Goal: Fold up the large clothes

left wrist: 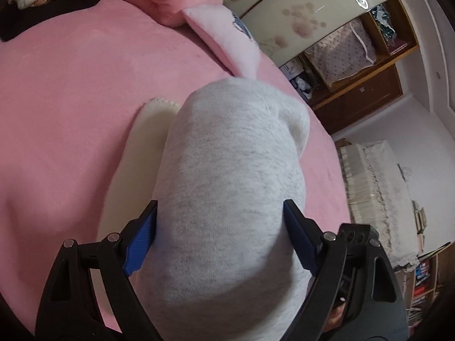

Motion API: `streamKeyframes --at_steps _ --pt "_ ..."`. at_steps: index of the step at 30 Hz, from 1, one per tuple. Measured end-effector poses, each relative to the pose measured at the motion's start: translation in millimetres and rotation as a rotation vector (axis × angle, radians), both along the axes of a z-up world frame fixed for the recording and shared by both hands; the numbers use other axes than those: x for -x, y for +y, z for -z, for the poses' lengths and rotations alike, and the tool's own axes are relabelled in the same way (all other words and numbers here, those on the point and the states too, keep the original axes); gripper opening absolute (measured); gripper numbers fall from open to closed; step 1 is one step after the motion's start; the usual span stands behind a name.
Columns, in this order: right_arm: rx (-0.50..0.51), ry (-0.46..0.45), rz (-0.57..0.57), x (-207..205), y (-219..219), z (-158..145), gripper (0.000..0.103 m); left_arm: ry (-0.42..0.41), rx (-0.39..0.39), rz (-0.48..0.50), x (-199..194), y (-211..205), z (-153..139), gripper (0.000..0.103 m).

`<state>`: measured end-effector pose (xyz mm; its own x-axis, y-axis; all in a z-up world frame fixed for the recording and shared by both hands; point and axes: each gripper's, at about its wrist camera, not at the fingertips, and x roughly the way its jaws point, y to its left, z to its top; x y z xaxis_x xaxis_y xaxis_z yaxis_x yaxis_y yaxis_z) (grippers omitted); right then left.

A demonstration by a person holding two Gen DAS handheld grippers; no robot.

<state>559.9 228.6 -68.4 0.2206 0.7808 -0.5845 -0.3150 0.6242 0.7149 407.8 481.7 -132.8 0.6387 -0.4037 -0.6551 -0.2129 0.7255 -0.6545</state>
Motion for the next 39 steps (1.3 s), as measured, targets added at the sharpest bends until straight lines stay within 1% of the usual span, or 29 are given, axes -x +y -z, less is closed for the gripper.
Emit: streamKeyframes --at_steps 1,2,3,5,6,7,8,9,10,11,12,13,14,15,16,17,18,20,21,22,24,26,28,31,33,34,35,38,39 --pt "0.041 -0.017 -0.016 -1 1 14 0.042 -0.027 -0.025 -0.004 -2 4 7 0.085" --pt "0.037 -0.041 -0.015 -2 -6 23 0.043 -0.066 -0.02 -0.006 2 8 13 0.087" --pt "0.0 -0.056 0.0 -1 -15 29 0.044 -0.085 -0.007 -0.007 7 12 23 0.088" --pt "-0.054 -0.032 0.013 -7 -33 40 0.046 -0.105 -0.01 -0.003 14 16 33 0.09" --pt "-0.06 -0.022 0.007 12 -42 48 0.047 -0.11 -0.015 -0.001 5 22 43 0.092" --pt "-0.06 -0.019 0.004 1 -31 56 0.048 -0.109 -0.011 -0.002 4 18 39 0.092" --pt "-0.046 -0.027 0.001 -6 -27 57 0.053 -0.1 -0.002 -0.005 6 18 41 0.093" --pt "-0.027 -0.036 0.004 -11 -23 56 0.058 -0.082 -0.002 -0.024 9 18 39 0.093" --pt "-0.014 -0.03 0.014 -10 -10 51 0.06 -0.069 -0.01 -0.046 11 17 30 0.093" --pt "0.008 -0.002 0.033 -10 -20 49 0.063 -0.06 -0.057 -0.1 18 13 20 0.093" --pt "0.026 0.02 0.048 4 11 43 0.063 -0.062 -0.119 -0.147 21 7 8 0.093" --pt "0.032 0.04 0.061 8 6 36 0.063 -0.067 -0.176 -0.18 32 -4 -6 0.093" --pt "0.034 0.043 0.069 14 10 28 0.064 -0.074 -0.259 -0.232 49 -16 -21 0.093" --pt "0.047 0.032 0.08 24 -5 14 0.07 -0.071 -0.339 -0.305 66 -30 -34 0.093" --pt "0.063 0.02 0.091 29 -10 0 0.075 -0.067 -0.391 -0.38 87 -44 -44 0.093" --pt "0.095 0.006 0.109 44 -27 -10 0.088 -0.059 -0.411 -0.441 106 -58 -51 0.093" --pt "0.127 0.006 0.126 55 -34 -17 0.097 -0.054 -0.411 -0.486 126 -72 -56 0.093" --pt "0.214 0.023 0.175 85 -59 -23 0.098 -0.045 -0.375 -0.527 164 -101 -58 0.093" --pt "0.247 0.036 0.192 104 -68 -24 0.098 -0.051 -0.346 -0.518 182 -116 -59 0.093" --pt "0.274 0.049 0.204 132 -62 -24 0.098 -0.055 -0.317 -0.494 200 -132 -58 0.093" --pt "0.337 0.078 0.243 174 -102 -21 0.098 -0.061 -0.294 -0.454 231 -165 -59 0.093" --pt "0.38 0.086 0.278 224 -135 -21 0.098 -0.055 -0.332 -0.455 259 -194 -59 0.093" --pt "0.4 0.093 0.296 274 -173 -27 0.098 0.035 -0.4 -0.455 286 -231 -60 0.093" --pt "0.416 0.134 0.313 342 -238 -41 0.1 0.103 -0.433 -0.395 318 -285 -61 0.093" --pt "0.455 0.121 0.305 378 -273 -55 0.102 0.129 -0.455 -0.326 344 -325 -65 0.093" --pt "0.501 0.099 0.301 400 -294 -63 0.102 0.129 -0.46 -0.295 356 -343 -72 0.093" --pt "0.537 0.072 0.296 425 -316 -74 0.102 0.134 -0.483 -0.249 372 -373 -77 0.093" --pt "0.627 0.016 0.29 493 -376 -120 0.103 0.173 -0.548 -0.132 414 -440 -92 0.093" --pt "0.651 0.007 0.298 513 -397 -130 0.103 0.186 -0.544 -0.092 426 -459 -96 0.093"
